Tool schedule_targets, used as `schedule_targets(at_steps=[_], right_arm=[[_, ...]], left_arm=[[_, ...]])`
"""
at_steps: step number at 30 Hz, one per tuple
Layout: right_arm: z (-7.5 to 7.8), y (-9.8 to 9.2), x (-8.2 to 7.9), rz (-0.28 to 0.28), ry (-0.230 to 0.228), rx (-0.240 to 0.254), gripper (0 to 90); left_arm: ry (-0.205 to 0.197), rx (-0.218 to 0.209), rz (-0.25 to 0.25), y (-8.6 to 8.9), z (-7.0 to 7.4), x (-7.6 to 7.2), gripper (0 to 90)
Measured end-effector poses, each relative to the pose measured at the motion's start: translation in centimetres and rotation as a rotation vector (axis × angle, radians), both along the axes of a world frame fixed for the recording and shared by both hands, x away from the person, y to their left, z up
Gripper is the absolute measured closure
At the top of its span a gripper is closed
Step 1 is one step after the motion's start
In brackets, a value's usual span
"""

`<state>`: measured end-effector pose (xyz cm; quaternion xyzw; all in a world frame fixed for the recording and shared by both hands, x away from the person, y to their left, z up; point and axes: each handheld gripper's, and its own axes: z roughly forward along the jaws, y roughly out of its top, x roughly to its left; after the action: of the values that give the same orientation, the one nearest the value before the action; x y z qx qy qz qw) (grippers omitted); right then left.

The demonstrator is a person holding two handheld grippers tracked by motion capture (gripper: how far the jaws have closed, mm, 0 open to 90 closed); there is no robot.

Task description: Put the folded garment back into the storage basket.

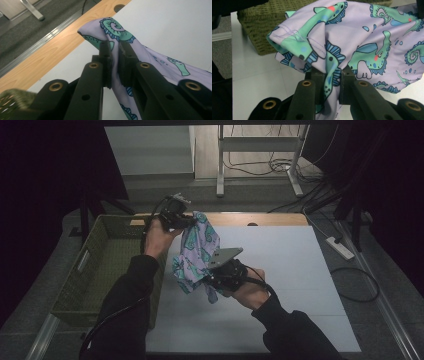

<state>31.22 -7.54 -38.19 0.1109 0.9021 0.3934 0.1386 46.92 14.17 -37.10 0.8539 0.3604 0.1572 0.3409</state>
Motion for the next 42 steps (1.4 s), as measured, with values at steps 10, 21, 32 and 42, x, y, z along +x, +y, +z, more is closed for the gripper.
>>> schedule_targets(at_steps=[10,21,32,42], right_arm=[[1.0,2.7,0.3,0.032,-0.012,0.021,77.7],[1.9,5.0,0.7,0.053,-0.002,0.050,77.8],[2.4,8.2,1.2,0.079,0.004,0.067,77.8],[3.1,10.7,1.3,0.098,-0.007,0.073,77.8]], left_arm=[[-0.016,0.015,0.039,2.6,1.3,-0.4,82.4],[-0.020,0.022,0.073,4.8,1.7,-0.4,82.4],[-0.028,0.015,0.120,7.7,2.1,-0.6,82.5],[-0.041,0.000,0.160,10.4,2.8,-1.0,82.5]])
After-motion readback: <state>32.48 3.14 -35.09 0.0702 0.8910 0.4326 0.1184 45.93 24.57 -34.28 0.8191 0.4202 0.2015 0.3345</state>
